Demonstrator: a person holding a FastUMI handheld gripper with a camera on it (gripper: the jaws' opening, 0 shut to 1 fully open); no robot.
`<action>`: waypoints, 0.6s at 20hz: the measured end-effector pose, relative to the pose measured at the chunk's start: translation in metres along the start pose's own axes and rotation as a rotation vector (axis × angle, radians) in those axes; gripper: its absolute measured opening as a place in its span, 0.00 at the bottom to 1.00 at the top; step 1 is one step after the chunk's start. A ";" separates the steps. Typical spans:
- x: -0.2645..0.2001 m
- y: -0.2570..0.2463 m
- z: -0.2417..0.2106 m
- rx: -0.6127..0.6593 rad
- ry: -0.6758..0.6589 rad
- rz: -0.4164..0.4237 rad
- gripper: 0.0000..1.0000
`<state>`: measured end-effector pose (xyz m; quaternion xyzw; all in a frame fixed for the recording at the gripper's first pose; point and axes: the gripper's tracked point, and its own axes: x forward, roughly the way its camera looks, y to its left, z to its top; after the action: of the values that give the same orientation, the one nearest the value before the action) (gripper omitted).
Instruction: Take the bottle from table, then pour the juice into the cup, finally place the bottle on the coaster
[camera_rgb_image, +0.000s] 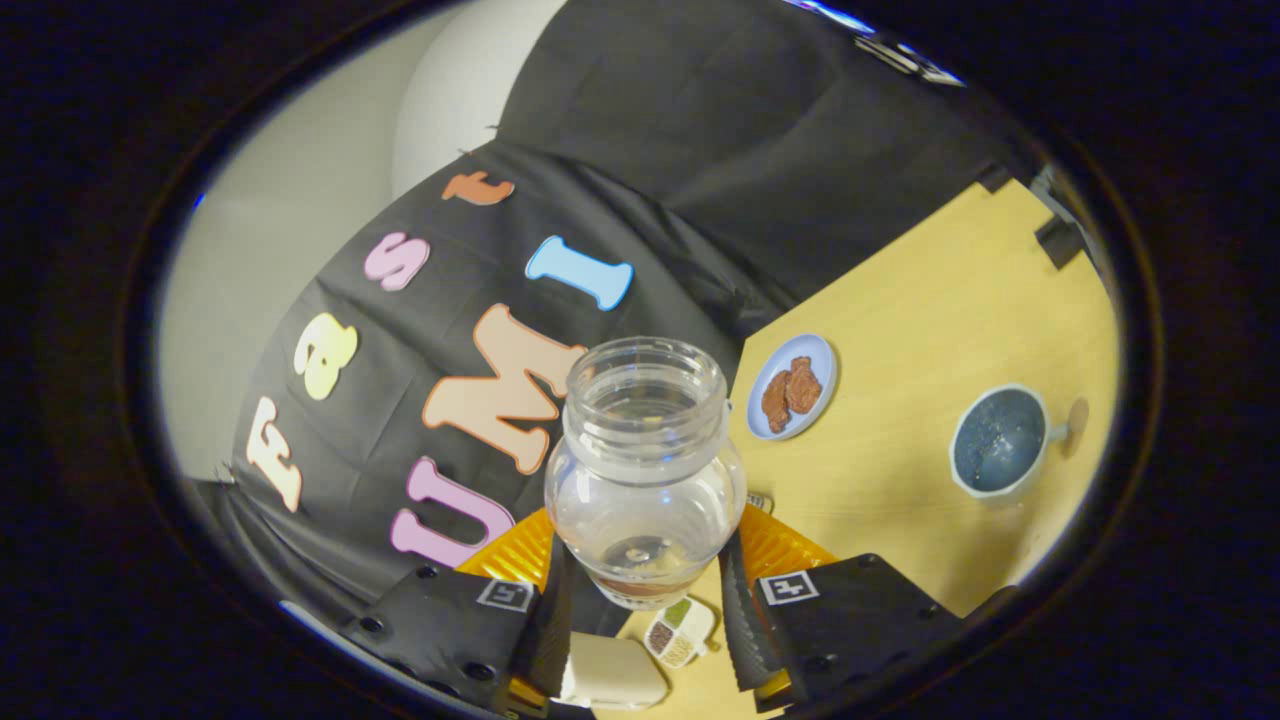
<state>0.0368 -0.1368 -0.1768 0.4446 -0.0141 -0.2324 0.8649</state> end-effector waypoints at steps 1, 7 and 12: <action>0.000 0.000 -0.004 -0.051 0.014 -0.004 0.67; -0.004 -0.009 -0.040 -0.375 0.126 -0.043 0.67; 0.009 -0.016 -0.059 -0.653 0.201 -0.089 0.67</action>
<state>0.0520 -0.1036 -0.2260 0.1650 0.1656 -0.2173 0.9477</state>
